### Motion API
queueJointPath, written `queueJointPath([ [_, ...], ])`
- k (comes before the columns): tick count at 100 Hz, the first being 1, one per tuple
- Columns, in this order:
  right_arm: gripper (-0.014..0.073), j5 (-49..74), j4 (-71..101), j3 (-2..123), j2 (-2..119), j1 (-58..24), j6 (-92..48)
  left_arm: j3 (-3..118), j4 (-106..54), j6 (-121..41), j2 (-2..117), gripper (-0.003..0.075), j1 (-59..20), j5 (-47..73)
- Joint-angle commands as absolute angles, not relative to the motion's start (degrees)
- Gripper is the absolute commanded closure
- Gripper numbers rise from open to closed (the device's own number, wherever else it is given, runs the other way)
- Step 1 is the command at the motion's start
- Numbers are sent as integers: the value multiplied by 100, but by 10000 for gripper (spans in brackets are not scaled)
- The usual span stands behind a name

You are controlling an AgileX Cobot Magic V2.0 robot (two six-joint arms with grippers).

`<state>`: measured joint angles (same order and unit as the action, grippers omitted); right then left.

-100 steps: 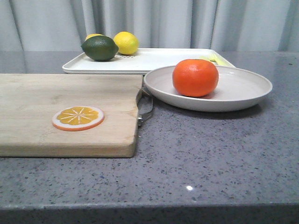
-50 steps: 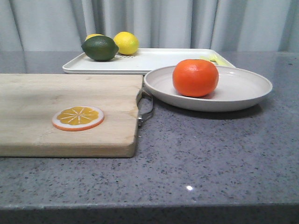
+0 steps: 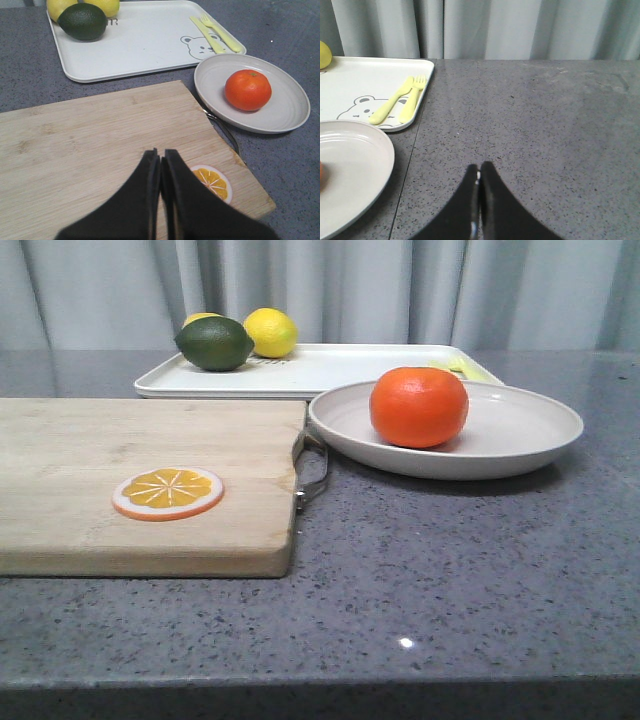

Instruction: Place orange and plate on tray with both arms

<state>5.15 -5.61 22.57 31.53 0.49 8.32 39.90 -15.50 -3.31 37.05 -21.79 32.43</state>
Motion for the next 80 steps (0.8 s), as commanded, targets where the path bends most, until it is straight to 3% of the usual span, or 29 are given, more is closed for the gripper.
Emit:
queueJointPath([
  [1, 660, 230, -614, 2478, 3197, 86, 826, 4036, -1530, -283, 3524, 741, -2164, 2785],
  [27, 660, 445, -614, 2505, 3252, 61, 826, 3962, -1518, -283, 3465, 741, -2164, 2810],
  [40, 652, 1243, -614, 2878, 3552, 47, 826, 3962, -1518, -283, 3465, 741, -2164, 2810],
  [47, 599, 1567, -614, 3131, 3780, 34, 820, 3962, -1518, -283, 3465, 741, -2164, 2767],
  [66, 336, 2104, -594, 3827, 4435, -290, 820, 3962, -1518, -283, 3465, 741, -2164, 2686],
  [80, 309, 2617, -519, 4410, 5037, -561, 820, 3962, -1518, -283, 3465, 741, -2164, 2686],
])
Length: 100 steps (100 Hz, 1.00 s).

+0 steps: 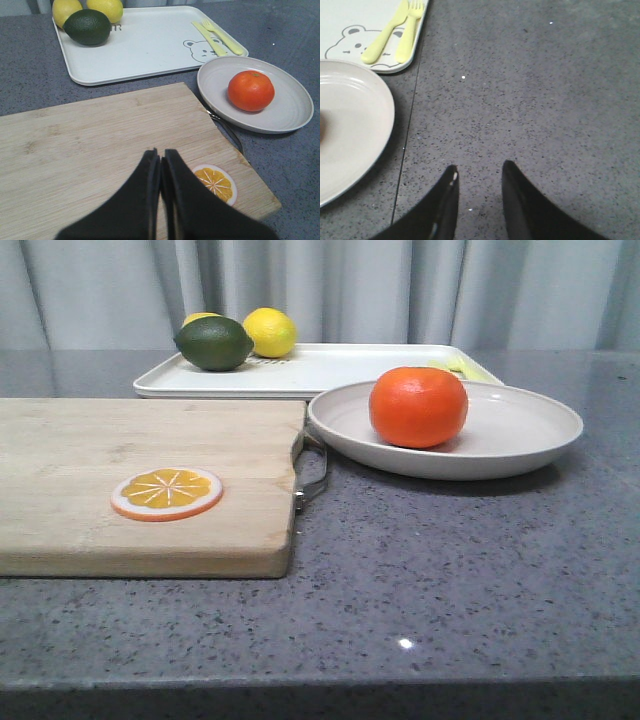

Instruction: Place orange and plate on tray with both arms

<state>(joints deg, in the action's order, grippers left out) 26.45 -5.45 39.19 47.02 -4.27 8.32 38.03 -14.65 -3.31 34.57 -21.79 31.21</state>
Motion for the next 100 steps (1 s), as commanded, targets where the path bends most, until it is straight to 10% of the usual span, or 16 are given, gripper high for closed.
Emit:
queueJointPath([
  [1, 309, 2669, -511, 4475, 5105, -589, 820, 3962, -1518, -283, 3465, 741, -2164, 2686],
  [100, 190, 5243, -57, 8076, 9324, -1388, 820, 3962, -1518, -283, 3465, 741, -2164, 2686],
])
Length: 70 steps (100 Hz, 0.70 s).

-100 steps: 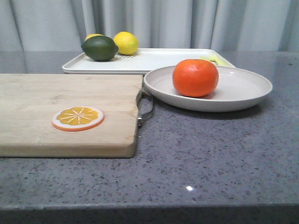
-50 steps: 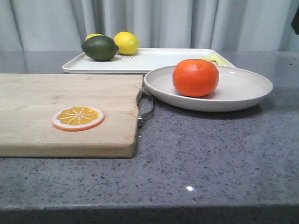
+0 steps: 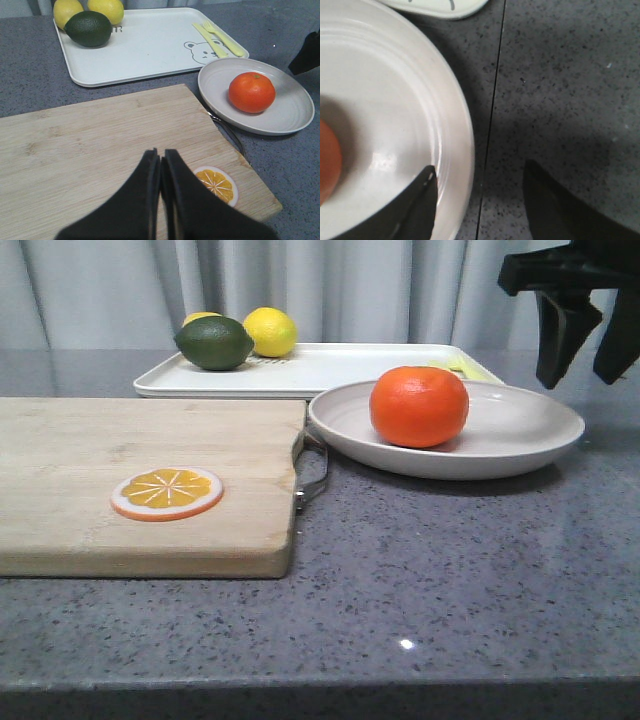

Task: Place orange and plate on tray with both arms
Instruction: 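Lower the right gripper to the plate rim farthest from the board and grip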

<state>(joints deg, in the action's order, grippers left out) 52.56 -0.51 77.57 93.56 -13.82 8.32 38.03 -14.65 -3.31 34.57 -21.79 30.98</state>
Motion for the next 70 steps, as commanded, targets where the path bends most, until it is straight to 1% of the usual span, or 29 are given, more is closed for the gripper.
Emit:
queueJointPath([
  [1, 190, 5261, -57, 8098, 9359, -1388, 820, 3962, -1518, -283, 3465, 741, -2164, 2686],
  [39, 190, 5349, 134, 8264, 9751, -1388, 820, 3962, -1518, -283, 3465, 741, -2164, 2686],
  [46, 202, 5382, 134, 8264, 9806, -1388, 820, 3962, -1518, -283, 3465, 741, -2164, 2686],
  [53, 240, 5409, 134, 8264, 9852, -1388, 820, 3962, -1518, -283, 3465, 741, -2164, 2686],
  [70, 382, 5409, 134, 8264, 9860, -1388, 820, 3962, -1518, -283, 3465, 741, -2164, 2686],
])
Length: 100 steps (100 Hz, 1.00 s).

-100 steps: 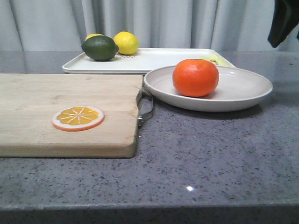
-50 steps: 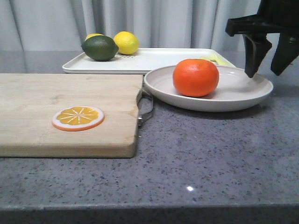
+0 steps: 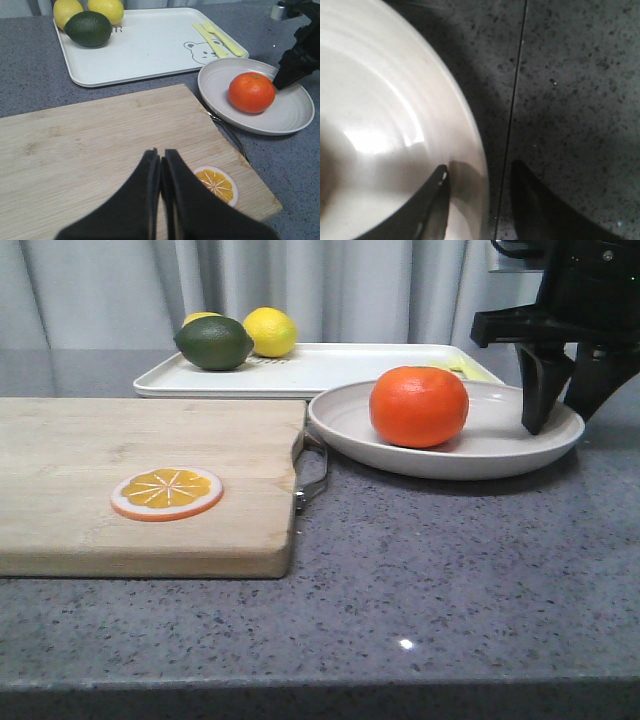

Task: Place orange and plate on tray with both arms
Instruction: 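Lower the right gripper to the plate rim farthest from the board and grip, then lift the plate with the right gripper and carry it over the tray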

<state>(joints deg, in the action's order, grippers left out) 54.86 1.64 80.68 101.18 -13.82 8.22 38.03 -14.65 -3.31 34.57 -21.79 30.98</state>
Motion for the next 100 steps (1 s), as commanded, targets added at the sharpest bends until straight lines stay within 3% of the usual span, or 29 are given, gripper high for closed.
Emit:
queueJointPath([
  [1, 386, 5409, 134, 8264, 9860, -1388, 820, 3962, -1518, -283, 3465, 741, -2164, 2686],
  [49, 660, 5436, 129, 8264, 9843, -1383, 820, 3962, -1518, -283, 3465, 741, -2164, 2686],
  [100, 661, 5422, 366, 8318, 9385, -1303, 820, 3962, -1518, -283, 3465, 741, -2164, 2730],
])
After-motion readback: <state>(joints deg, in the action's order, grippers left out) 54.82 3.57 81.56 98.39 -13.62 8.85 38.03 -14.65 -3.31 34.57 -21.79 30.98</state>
